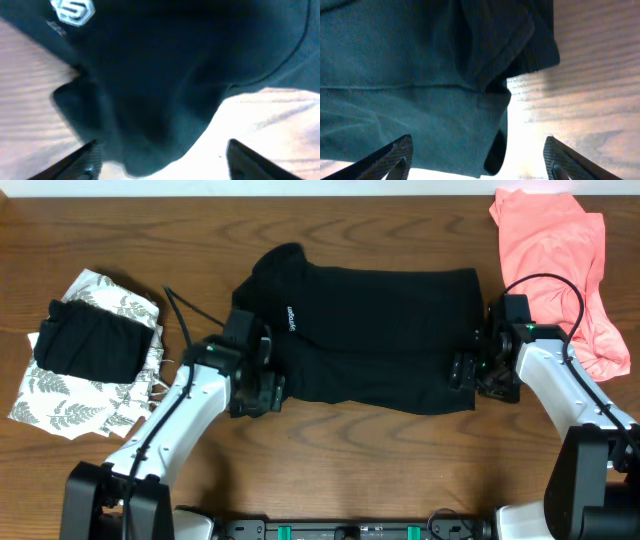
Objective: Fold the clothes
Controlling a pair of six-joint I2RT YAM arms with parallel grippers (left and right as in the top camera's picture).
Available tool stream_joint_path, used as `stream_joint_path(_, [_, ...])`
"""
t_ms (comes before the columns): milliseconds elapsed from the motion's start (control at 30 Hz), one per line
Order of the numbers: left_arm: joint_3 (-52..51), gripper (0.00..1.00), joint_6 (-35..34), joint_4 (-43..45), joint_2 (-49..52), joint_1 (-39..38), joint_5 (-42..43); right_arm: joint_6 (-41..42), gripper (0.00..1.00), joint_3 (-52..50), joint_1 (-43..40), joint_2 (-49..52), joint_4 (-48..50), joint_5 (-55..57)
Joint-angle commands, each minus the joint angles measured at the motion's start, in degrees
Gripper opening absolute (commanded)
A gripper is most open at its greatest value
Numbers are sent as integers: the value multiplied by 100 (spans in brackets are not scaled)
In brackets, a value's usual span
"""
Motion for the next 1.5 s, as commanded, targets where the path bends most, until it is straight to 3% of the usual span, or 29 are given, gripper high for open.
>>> stream_joint_path(0, [-192, 65, -35, 404, 33, 9, 195, 142, 82, 87, -46, -107, -66, -26])
stream_joint_path(67, [-297, 52, 52, 758, 96, 9, 192, 144, 82, 70, -46, -107, -79, -24])
stream_joint_path(233, [-420, 6, 114, 1051, 243, 9, -330, 286, 85, -142, -48, -107, 94, -24])
stream_joint_path(333, [-420, 6, 116, 1008, 256, 9, -564, 210, 83, -365, -46, -107, 461, -83])
stream_joint_path(400, [-420, 6, 118, 1029, 256, 9, -564, 131, 68, -538, -46, -107, 763, -179])
stream_joint_path(500, [-420, 6, 116, 1047, 256, 9, -721, 153, 21, -841, -48, -107, 1226, -118])
stream_joint_path(567, [-420, 6, 116, 1034, 256, 9, -973, 385, 4, -1051, -68, -107, 1453, 234])
stream_joint_path(600, [-420, 6, 116, 1027, 256, 9, -1069, 529, 1, -1139, -90, -107, 1519, 498])
stream_joint_path(767, [-420, 6, 116, 1029, 258, 76, -1207, 778, 1, -1419, -389, -107, 1832, 1294])
stream_joint_path(967, [-420, 6, 116, 1032, 258, 413, -1204, 407, 1, -1421, -872, -107, 2175, 1113])
stream_joint_path(1033, [-420, 6, 122, 1032, 258, 492, -1204, -13, 8, -1421, -894, -109, 2315, 693])
stream_joint_path(1133, [-400, 7, 151, 1005, 247, 522, -1204, -323, 29, -1397, -894, -109, 2413, 251])
stream_joint_path(1233, [-236, 25, 181, 791, 170, 522, -1204, -326, 54, -1252, -892, -127, 2321, 216])
stream_joint_path(1300, [-42, 44, 181, 616, 70, 522, -1204, -326, 59, -1106, -892, -199, 2197, 57])
stream_joint_path(1467, [584, 57, 179, 57, -376, 518, -1154, -481, 68, -804, -892, -645, 2085, -758])
